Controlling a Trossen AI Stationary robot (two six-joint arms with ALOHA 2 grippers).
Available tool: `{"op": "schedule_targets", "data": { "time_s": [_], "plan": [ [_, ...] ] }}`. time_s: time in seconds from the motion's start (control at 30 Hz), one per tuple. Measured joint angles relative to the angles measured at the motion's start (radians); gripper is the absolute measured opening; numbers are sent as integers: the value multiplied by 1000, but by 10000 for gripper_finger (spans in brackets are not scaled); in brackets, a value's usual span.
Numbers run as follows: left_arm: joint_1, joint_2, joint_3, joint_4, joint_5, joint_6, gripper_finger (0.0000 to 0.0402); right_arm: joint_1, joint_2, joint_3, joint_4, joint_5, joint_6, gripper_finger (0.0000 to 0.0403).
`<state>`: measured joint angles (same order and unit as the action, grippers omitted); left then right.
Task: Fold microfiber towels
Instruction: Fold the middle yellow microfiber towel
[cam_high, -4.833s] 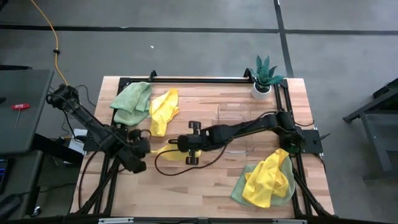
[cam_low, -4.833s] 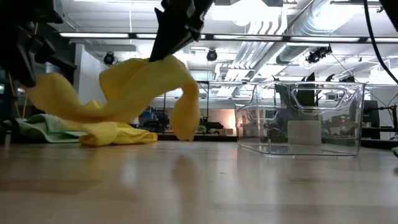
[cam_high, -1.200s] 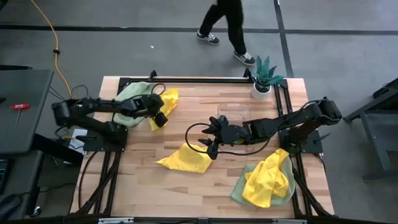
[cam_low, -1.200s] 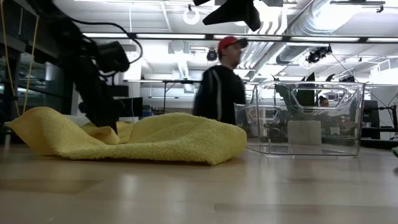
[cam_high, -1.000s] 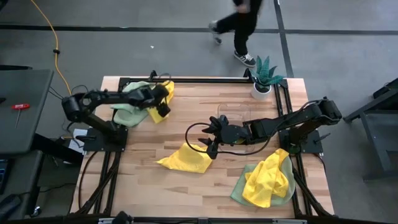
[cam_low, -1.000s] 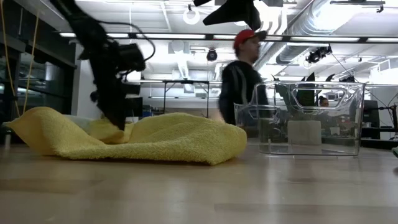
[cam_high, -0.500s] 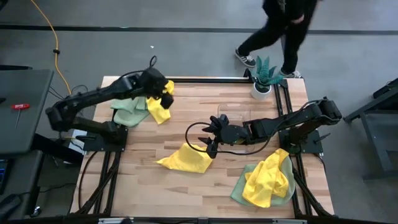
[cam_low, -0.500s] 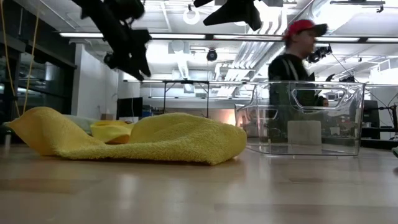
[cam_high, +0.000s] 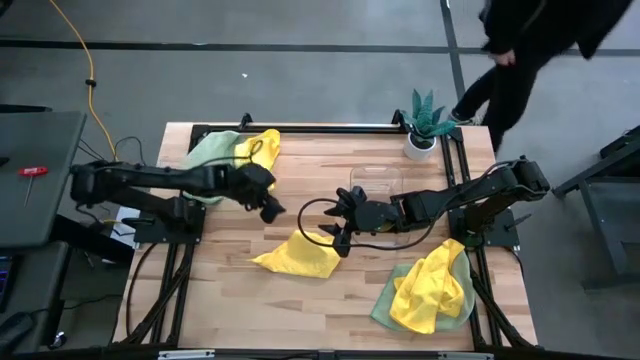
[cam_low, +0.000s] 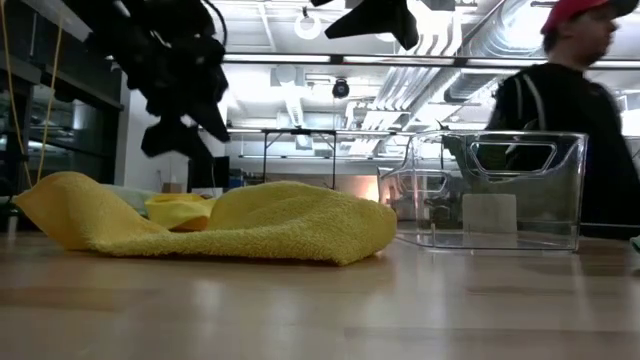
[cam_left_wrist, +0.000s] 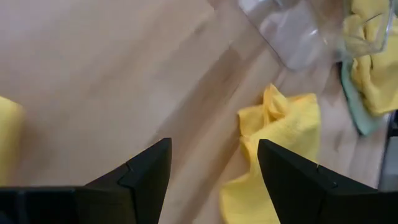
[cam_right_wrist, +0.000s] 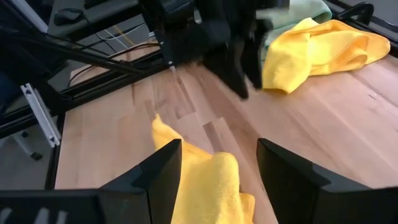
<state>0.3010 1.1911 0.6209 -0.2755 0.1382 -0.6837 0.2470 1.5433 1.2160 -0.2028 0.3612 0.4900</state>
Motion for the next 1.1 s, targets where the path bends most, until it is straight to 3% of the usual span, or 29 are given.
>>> {"op": "schedule_targets", "data": {
  "time_s": [0.13,0.47,0.8,0.97,1.1],
  "plan": [
    [-37,112,8,33,27,-87,227,0,0,0,1,-2,0,199],
    [-83,308,11,261,214,-241,227,0,0,0,5,-2,2,199],
    [-87,338,11,369,273,-282,227,0,0,0,5,-2,7,199],
    [-100,338,11,486,378,-275,227,0,0,0,5,-2,4,199],
    [-139,338,12,519,373,-265,227,0,0,0,5,-2,3,199]
  ]
}}
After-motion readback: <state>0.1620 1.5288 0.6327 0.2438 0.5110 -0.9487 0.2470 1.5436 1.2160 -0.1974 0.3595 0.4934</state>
